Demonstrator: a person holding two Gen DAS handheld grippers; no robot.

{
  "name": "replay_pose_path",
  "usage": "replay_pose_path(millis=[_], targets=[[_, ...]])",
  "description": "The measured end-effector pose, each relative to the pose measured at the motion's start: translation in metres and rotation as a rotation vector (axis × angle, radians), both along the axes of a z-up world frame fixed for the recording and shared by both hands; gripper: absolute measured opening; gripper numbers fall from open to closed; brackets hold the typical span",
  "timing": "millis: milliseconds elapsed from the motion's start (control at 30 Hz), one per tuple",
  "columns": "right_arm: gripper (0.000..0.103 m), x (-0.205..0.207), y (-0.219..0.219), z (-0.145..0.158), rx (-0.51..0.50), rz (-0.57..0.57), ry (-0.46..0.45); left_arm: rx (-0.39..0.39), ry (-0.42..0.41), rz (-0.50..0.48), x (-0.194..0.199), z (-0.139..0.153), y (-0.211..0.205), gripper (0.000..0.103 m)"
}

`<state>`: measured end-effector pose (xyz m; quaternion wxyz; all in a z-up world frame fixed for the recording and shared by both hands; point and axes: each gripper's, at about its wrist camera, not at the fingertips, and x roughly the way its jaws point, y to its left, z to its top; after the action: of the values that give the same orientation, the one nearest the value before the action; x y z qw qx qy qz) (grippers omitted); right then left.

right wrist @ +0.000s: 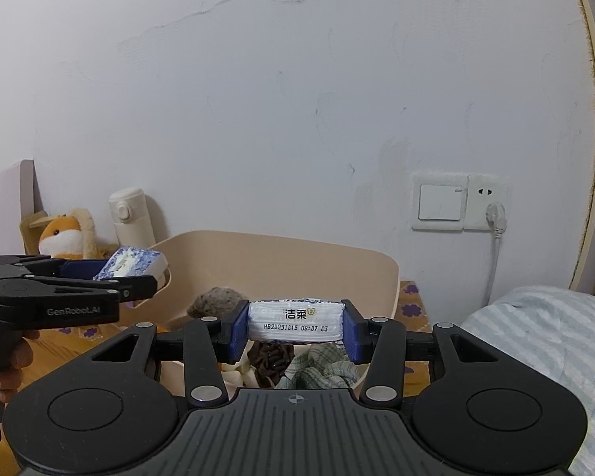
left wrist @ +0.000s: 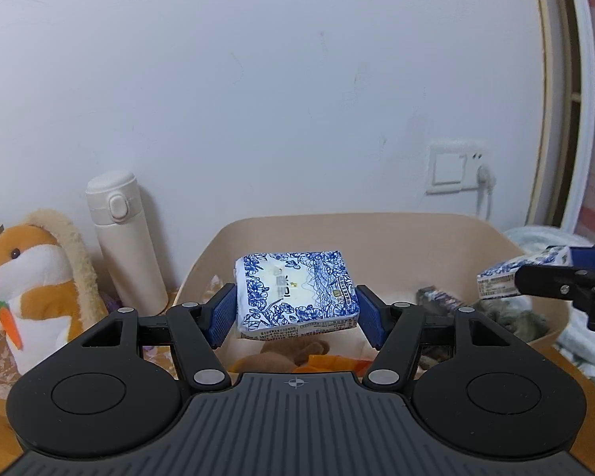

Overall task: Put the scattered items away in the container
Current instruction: 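Open both tools to drop the packets into the basket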

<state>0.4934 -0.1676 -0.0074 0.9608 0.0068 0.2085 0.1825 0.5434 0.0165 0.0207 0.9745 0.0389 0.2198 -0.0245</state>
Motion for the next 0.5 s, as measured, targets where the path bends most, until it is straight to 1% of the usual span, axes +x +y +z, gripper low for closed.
replay_pose_path(millis=[133,300,500], targets=[[0.043,0.005,0.005,-0.005,-0.019,0.010,0.005,0.006,0.031,0.022,0.010,-0.008,-0.001,0.064],[0.043,0.005,0.016,-0.011,-0.076,0.025,0.005,0.042,0.048,0.025,0.014,-0.018,-0.003,0.064],[0.043,0.007,0.022,-0.012,-0.086,0.030,0.017,0.036,0.063,0.021,0.015,-0.020,-0.002,0.065]])
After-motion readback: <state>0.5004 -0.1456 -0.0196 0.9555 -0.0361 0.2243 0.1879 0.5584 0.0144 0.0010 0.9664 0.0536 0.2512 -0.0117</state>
